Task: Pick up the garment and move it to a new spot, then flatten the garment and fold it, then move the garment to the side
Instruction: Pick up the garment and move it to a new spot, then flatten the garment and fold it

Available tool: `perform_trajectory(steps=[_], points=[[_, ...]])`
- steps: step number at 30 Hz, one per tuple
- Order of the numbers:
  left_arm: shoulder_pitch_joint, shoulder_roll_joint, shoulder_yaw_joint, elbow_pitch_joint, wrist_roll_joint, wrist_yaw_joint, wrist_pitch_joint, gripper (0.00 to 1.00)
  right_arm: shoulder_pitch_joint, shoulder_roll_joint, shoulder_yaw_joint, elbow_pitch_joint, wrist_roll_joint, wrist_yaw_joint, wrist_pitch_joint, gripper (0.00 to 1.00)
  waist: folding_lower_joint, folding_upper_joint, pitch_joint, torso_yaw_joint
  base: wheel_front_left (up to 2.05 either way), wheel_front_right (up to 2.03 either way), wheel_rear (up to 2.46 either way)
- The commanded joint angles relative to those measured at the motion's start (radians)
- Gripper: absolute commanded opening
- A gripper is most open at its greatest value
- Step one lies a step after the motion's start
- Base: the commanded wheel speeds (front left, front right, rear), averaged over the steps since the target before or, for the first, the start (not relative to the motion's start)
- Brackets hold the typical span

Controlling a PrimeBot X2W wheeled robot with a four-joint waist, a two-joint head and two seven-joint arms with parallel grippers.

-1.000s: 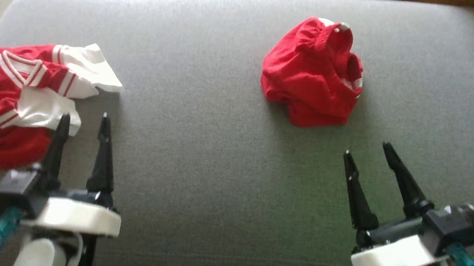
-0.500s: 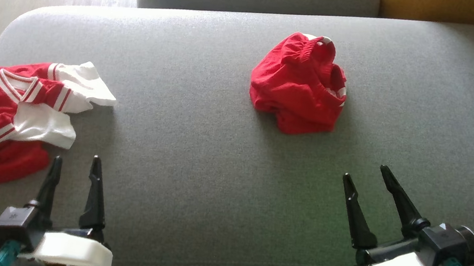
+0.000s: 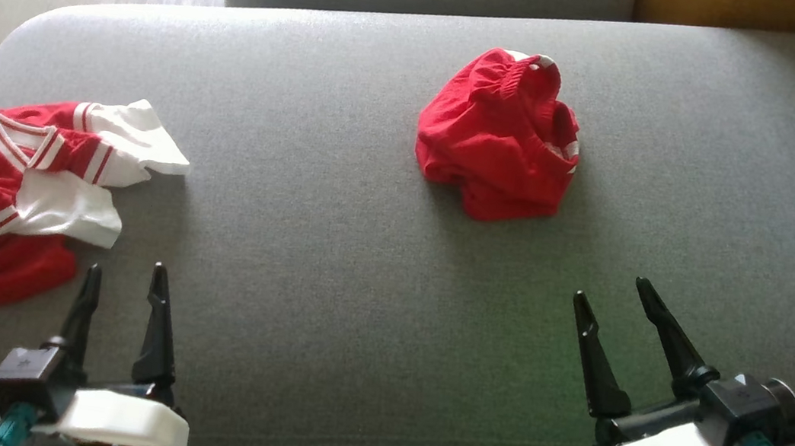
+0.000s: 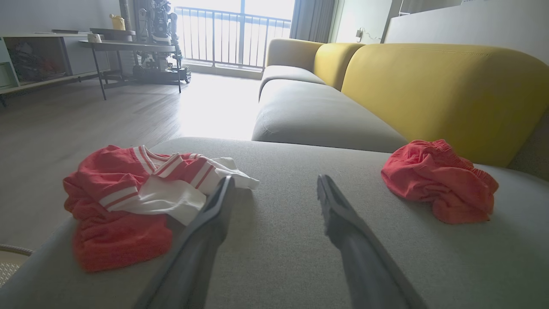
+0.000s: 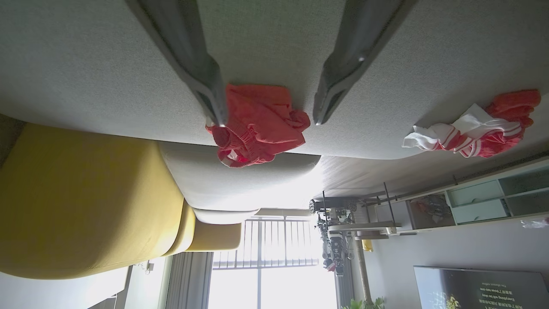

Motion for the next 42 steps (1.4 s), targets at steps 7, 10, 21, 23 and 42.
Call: perform_trajectory(steps=[7,10,21,23,42], points=[[-0.044,0.002,0.021,-0.039,0.001,0.014,-0.005,1.0,-0.029,0.0,0.024,-0.034,0.001,0.0,-0.006,1.0,0.0,0.0,0.002,-0.007,0.0,0.0,0.0],[-0.045,0.002,0.021,-0.043,0.0,0.016,-0.005,1.0,-0.03,0.0,0.024,-0.035,0.002,0.0,-0.006,1.0,0.0,0.0,0.004,-0.009,0.0,0.0,0.0],[-0.148,0.002,0.019,-0.039,0.003,-0.016,-0.005,1.0,-0.072,0.0,0.022,-0.051,0.008,0.0,-0.006,1.0,0.0,0.0,0.087,-0.088,0.0,0.0,0.0],[-0.206,0.002,0.008,-0.034,0.013,-0.03,-0.005,1.0,-0.086,0.0,0.018,-0.059,0.011,0.0,-0.006,1.0,0.0,0.0,0.116,-0.118,0.0,0.0,0.0],[-0.856,0.002,-0.399,0.245,0.033,-0.136,0.068,1.0,-0.183,0.0,-0.011,-0.1,0.111,0.0,-0.006,1.0,0.0,0.0,0.382,-0.376,0.0,0.0,0.0]])
